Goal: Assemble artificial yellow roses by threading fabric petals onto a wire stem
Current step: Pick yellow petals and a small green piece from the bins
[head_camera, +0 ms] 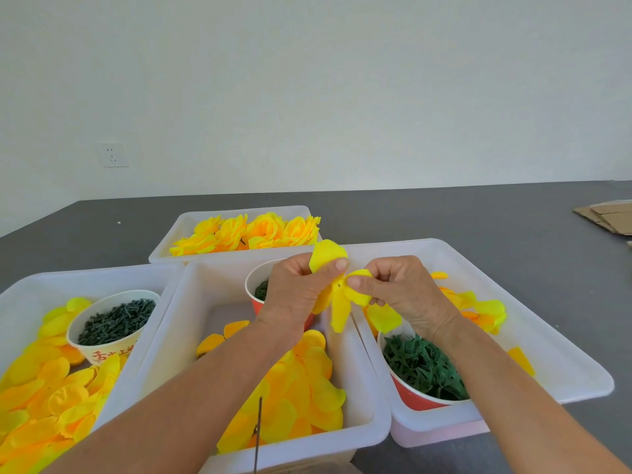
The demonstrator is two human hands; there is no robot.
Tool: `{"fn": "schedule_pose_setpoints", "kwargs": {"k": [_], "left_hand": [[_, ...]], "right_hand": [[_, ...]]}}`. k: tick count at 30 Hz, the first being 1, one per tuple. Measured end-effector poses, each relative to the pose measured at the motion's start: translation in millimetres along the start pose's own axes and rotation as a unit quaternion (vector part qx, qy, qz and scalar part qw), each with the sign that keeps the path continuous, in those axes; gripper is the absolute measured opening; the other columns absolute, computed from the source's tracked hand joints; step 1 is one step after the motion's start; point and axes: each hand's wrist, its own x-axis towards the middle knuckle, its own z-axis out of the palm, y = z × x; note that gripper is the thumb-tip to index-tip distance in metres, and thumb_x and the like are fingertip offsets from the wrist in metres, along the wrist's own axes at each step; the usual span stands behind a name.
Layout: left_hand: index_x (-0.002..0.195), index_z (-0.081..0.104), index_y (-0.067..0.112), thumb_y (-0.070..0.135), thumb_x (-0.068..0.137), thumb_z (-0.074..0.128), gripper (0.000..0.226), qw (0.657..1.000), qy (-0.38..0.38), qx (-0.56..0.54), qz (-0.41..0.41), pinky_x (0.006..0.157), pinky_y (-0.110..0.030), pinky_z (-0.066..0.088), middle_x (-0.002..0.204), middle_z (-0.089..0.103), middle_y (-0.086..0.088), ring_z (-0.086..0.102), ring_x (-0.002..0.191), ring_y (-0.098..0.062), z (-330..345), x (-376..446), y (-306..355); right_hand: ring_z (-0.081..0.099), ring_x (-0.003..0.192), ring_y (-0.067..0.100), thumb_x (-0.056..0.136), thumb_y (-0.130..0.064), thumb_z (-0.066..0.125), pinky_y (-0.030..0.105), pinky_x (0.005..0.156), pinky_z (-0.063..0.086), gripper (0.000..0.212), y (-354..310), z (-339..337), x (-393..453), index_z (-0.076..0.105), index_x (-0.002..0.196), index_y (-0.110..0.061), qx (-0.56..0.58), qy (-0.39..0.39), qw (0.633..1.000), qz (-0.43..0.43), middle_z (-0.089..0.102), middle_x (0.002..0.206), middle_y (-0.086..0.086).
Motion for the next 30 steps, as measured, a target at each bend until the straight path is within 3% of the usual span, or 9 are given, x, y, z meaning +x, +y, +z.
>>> {"fn": "schedule_pose_setpoints", "kwargs": {"k": [3, 6, 9, 13, 15, 18, 20, 25, 30], "left_hand": [[0.071, 0.066, 0.005, 0.022, 0.085, 0.064, 0.022, 1.000, 0.006, -0.014, 0.001, 0.051, -0.017, 0.049, 0.060, 0.065, 0.000, 0.059, 0.055, -0.006, -0.1, 1.1, 1.4], [0.079, 0.070, 0.008, 0.020, 0.090, 0.059, 0.019, 1.000, 0.002, -0.007, -0.012, 0.067, -0.032, 0.054, 0.073, 0.067, -0.009, 0.061, 0.069, -0.018, -1.5, 3.5, 1.2], [0.085, 0.069, 0.003, 0.015, 0.089, 0.059, 0.016, 1.000, -0.014, 0.009, -0.010, 0.061, -0.032, 0.054, 0.072, 0.066, -0.011, 0.060, 0.067, -0.021, -3.7, 4.0, 0.5], [0.082, 0.070, 0.005, 0.007, 0.086, 0.062, 0.009, 0.998, -0.044, 0.052, -0.008, 0.059, -0.027, 0.054, 0.070, 0.067, -0.009, 0.061, 0.065, -0.017, -4.4, 2.1, -0.3], [0.083, 0.070, 0.005, 0.008, 0.086, 0.063, 0.008, 0.997, -0.046, 0.067, -0.006, 0.056, -0.024, 0.053, 0.069, 0.067, -0.007, 0.061, 0.062, -0.014, -4.5, 2.3, -0.8], [0.085, 0.069, 0.001, 0.011, 0.085, 0.064, 0.011, 0.996, -0.027, 0.086, 0.010, 0.048, -0.014, 0.048, 0.064, 0.065, -0.004, 0.059, 0.051, -0.002, -5.1, 2.2, 1.0], [0.085, 0.068, -0.003, 0.012, 0.083, 0.067, 0.015, 0.994, -0.004, 0.103, 0.021, 0.046, -0.010, 0.045, 0.061, 0.064, -0.001, 0.057, 0.048, 0.001, -5.5, 2.3, 1.2], [0.073, 0.068, 0.011, 0.018, 0.078, 0.073, 0.010, 0.995, 0.022, 0.095, 0.021, 0.044, -0.010, 0.044, 0.053, 0.066, 0.009, 0.059, 0.048, 0.002, -4.1, 1.9, -0.7], [0.071, 0.069, 0.010, 0.020, 0.089, 0.060, 0.023, 1.000, -0.008, 0.014, -0.013, 0.051, -0.020, 0.053, 0.062, 0.071, -0.003, 0.068, 0.057, -0.013, -4.6, 1.2, 2.9]], "right_hand": [[0.050, 0.045, 0.002, 0.079, -0.007, 0.069, 0.015, 0.050, 0.044, 0.018, 5.7, -6.2, 3.1, 0.063, 0.063, -0.004, 0.020, 0.034, 0.999, 0.006, 0.055, 0.047, -0.007], [0.051, 0.050, 0.003, 0.082, -0.003, 0.065, 0.017, 0.052, 0.045, 0.016, 6.3, -7.4, 3.9, 0.066, 0.066, -0.006, 0.028, 0.034, 0.999, 0.000, 0.059, 0.052, -0.005], [0.055, 0.059, 0.007, 0.086, -0.002, 0.061, 0.020, 0.058, 0.047, 0.016, 6.1, -6.3, 2.1, 0.070, 0.074, -0.008, 0.014, 0.006, 1.000, -0.003, 0.065, 0.064, 0.004], [0.061, 0.078, 0.023, 0.089, -0.004, 0.058, 0.039, 0.076, 0.051, 0.014, 6.1, -7.6, 0.0, 0.072, 0.087, -0.005, 0.018, -0.017, 1.000, -0.003, 0.069, 0.089, 0.026], [0.061, 0.075, 0.019, 0.088, -0.004, 0.060, 0.033, 0.069, 0.052, 0.014, 5.3, -6.4, 0.0, 0.072, 0.087, -0.010, 0.007, -0.008, 1.000, -0.009, 0.069, 0.088, 0.024], [0.058, 0.059, 0.005, 0.081, -0.005, 0.068, 0.019, 0.051, 0.048, 0.013, 3.8, -5.9, 1.2, 0.073, 0.083, -0.017, 0.019, 0.025, 1.000, 0.002, 0.070, 0.071, 0.006], [0.055, 0.052, 0.001, 0.077, -0.006, 0.072, 0.015, 0.047, 0.044, 0.008, 3.3, -7.2, 1.4, 0.072, 0.080, -0.014, 0.024, 0.026, 0.999, 0.010, 0.067, 0.061, -0.005], [0.062, 0.057, 0.003, 0.077, -0.006, 0.072, 0.017, 0.047, 0.047, 0.011, 1.4, -3.7, -1.0, 0.071, 0.080, -0.017, 0.021, 0.009, 1.000, 0.015, 0.071, 0.066, -0.005], [0.062, 0.051, 0.008, 0.085, -0.005, 0.064, 0.019, 0.044, 0.048, 0.009, 1.5, -6.1, 0.9, 0.071, 0.084, -0.011, 0.044, 0.057, 0.997, 0.017, 0.070, 0.062, -0.002]]}}
